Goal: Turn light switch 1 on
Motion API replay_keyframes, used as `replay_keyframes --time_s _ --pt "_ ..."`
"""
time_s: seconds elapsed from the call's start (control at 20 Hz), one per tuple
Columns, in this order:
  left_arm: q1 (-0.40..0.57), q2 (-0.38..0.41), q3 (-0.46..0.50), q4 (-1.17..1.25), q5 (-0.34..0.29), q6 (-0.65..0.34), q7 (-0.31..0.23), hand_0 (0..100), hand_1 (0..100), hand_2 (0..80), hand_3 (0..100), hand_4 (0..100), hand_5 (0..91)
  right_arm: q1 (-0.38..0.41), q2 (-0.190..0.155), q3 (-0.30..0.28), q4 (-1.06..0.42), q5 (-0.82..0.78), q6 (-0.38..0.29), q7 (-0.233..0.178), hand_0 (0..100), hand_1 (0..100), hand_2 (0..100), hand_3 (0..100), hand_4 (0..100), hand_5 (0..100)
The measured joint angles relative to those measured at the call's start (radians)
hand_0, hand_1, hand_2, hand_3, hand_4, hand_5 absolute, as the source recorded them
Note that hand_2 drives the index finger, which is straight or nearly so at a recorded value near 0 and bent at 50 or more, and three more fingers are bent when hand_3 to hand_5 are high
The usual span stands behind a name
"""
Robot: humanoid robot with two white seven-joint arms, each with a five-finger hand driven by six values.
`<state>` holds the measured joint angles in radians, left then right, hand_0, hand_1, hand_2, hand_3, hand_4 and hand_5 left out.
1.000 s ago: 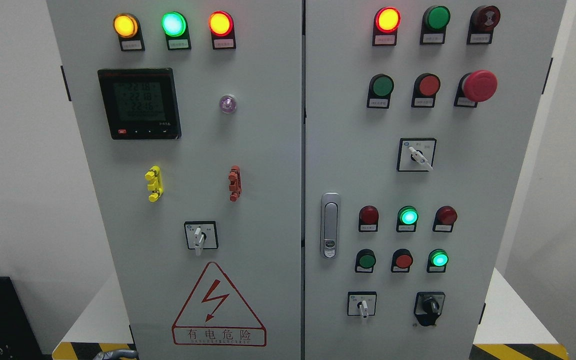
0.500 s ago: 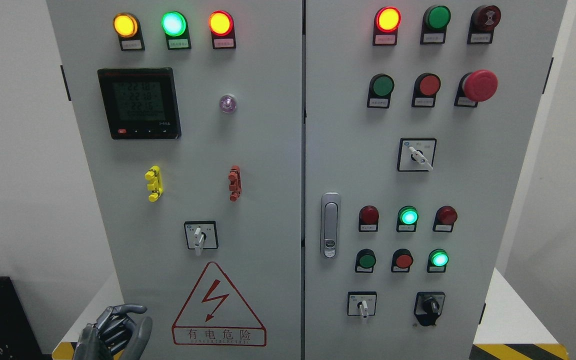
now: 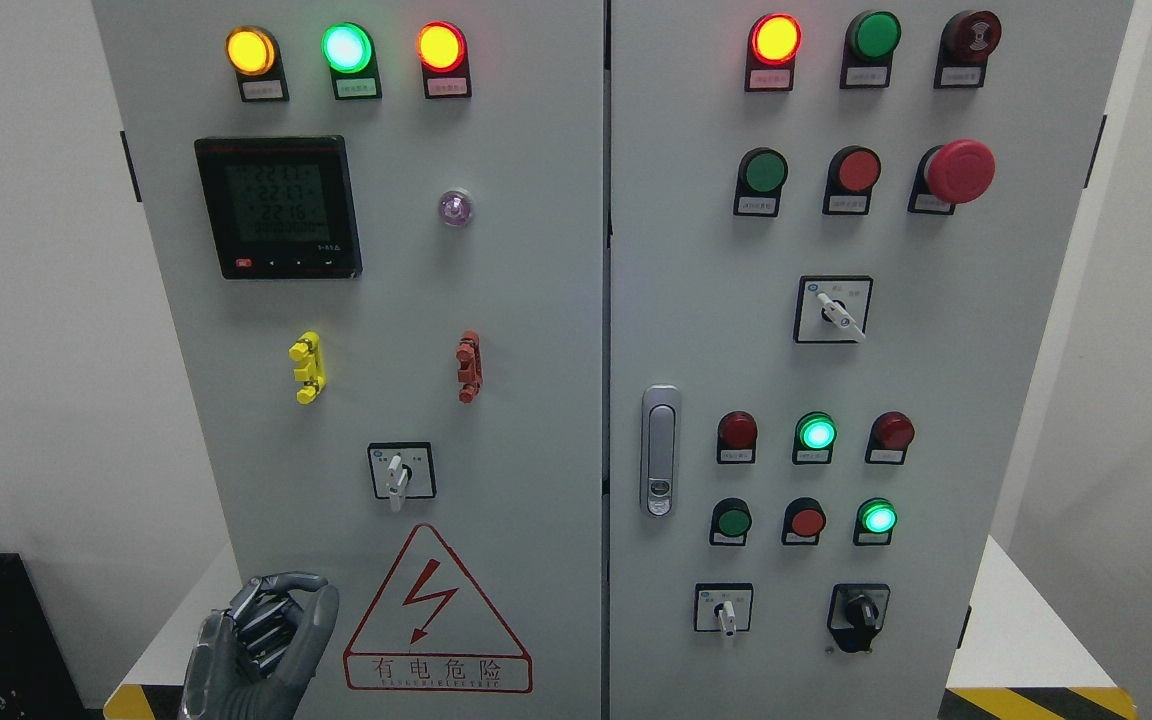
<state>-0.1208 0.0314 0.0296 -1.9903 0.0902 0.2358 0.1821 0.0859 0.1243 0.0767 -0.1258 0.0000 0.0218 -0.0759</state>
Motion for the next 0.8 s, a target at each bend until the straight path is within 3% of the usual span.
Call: replay_keyframes --time_s 0.55,0.8 --pt "-0.085 -0.02 -0.076 0.001 -0.028 0.116 0.103 2 63 51.6 95 91 87.7 0.0 0.0 0.0 0.0 0.0 0.0 0.0 0 0 0 0 0 0" --pt "-0.12 -0.024 -0.105 0.008 -0.052 0.151 0.121 3 65 52.5 96 92 87.7 0.0 0.0 0.0 0.0 0.0 0.0 0.0 0 0 0 0 0 0"
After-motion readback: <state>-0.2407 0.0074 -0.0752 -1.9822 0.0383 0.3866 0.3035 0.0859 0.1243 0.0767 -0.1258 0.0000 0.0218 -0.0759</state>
